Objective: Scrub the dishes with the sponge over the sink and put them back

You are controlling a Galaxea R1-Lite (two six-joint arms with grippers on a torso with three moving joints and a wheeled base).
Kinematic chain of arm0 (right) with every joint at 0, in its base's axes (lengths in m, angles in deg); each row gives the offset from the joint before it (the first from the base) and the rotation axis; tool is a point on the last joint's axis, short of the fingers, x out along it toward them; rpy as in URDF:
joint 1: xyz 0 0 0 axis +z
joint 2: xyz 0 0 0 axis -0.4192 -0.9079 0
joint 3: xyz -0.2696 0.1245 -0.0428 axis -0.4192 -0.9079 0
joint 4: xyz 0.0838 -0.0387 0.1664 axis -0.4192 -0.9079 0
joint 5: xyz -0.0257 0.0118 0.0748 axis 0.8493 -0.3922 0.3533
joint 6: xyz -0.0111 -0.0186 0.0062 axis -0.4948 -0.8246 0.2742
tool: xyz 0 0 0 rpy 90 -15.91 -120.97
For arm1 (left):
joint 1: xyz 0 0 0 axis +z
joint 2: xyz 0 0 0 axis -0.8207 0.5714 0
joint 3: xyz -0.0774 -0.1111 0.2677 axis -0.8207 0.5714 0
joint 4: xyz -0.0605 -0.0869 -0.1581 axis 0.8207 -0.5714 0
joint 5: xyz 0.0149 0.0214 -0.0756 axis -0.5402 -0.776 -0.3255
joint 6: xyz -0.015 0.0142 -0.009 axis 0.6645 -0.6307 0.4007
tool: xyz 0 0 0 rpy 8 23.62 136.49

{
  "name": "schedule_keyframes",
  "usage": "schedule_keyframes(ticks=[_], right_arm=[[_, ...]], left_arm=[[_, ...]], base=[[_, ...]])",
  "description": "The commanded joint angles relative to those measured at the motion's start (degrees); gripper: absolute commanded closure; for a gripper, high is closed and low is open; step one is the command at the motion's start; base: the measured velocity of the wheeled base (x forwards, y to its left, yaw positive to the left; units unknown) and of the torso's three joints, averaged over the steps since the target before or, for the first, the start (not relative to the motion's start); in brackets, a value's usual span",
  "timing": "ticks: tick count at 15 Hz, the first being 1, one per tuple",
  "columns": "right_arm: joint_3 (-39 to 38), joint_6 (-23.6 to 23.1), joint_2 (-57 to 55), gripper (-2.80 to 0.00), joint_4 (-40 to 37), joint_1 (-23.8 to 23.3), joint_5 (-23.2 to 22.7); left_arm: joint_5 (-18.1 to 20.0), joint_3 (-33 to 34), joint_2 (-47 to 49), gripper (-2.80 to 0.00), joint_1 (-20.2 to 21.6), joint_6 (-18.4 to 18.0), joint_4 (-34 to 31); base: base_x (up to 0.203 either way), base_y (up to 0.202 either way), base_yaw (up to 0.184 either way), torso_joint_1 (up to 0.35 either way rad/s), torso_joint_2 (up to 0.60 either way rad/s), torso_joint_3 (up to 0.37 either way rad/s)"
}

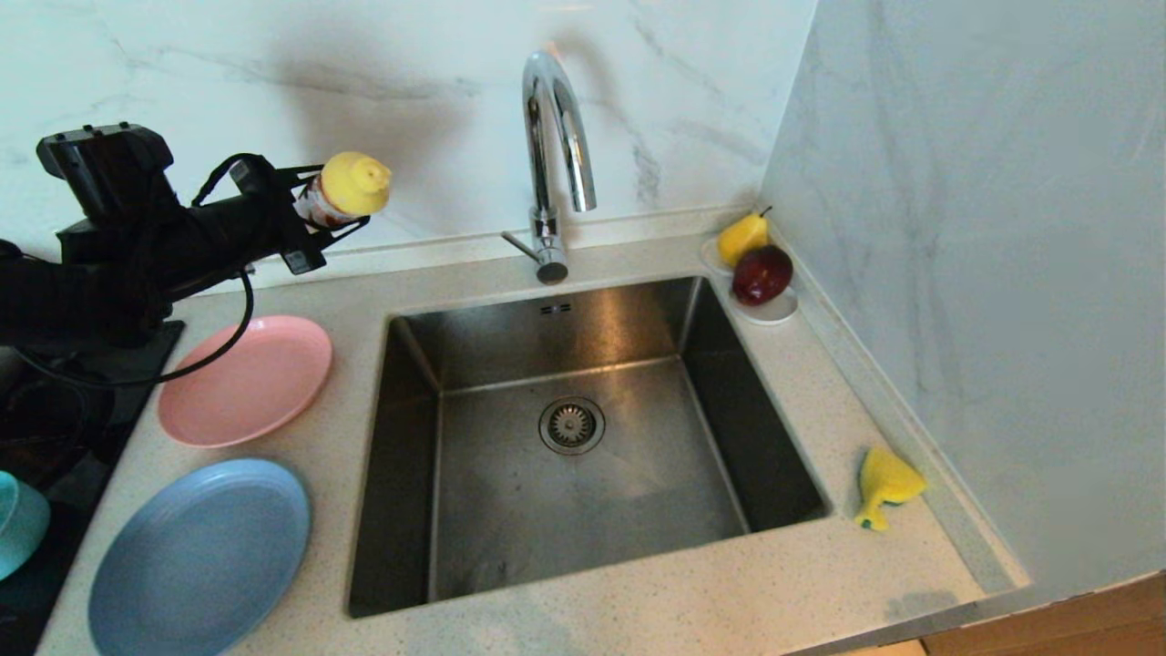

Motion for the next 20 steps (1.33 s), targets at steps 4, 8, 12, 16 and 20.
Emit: schedule_keyframes(ticks=[4, 8, 12, 16, 20], right_arm=[[0.0, 0.0, 0.0, 0.00, 0.0, 0.0, 0.0], [0.0, 0.0, 0.0, 0.00, 0.0, 0.0, 0.0], [0.0, 0.0, 0.0, 0.00, 0.0, 0.0, 0.0], [0.0, 0.0, 0.0, 0.00, 0.0, 0.0, 0.0], [0.0, 0.0, 0.0, 0.00, 0.0, 0.0, 0.0]], left_arm=[[0.3, 4.3, 0.0, 0.00, 0.5, 2.5, 3.7], [1.5, 5.7, -0.7, 0.00, 0.6, 3.2, 6.1], [1.9, 11.3, -1.4, 0.00, 0.5, 7.4, 18.2], [2.2, 12.8, -1.7, 0.00, 0.5, 10.9, 23.6], [2.0, 13.6, -1.9, 0.00, -0.1, 10.3, 23.7]], base=[[0.000, 0.000, 0.000, 0.000, 0.00, 0.000], [0.000, 0.000, 0.000, 0.000, 0.00, 0.000], [0.000, 0.000, 0.000, 0.000, 0.00, 0.000], [0.000, 0.000, 0.000, 0.000, 0.00, 0.000], [0.000, 0.000, 0.000, 0.000, 0.00, 0.000]])
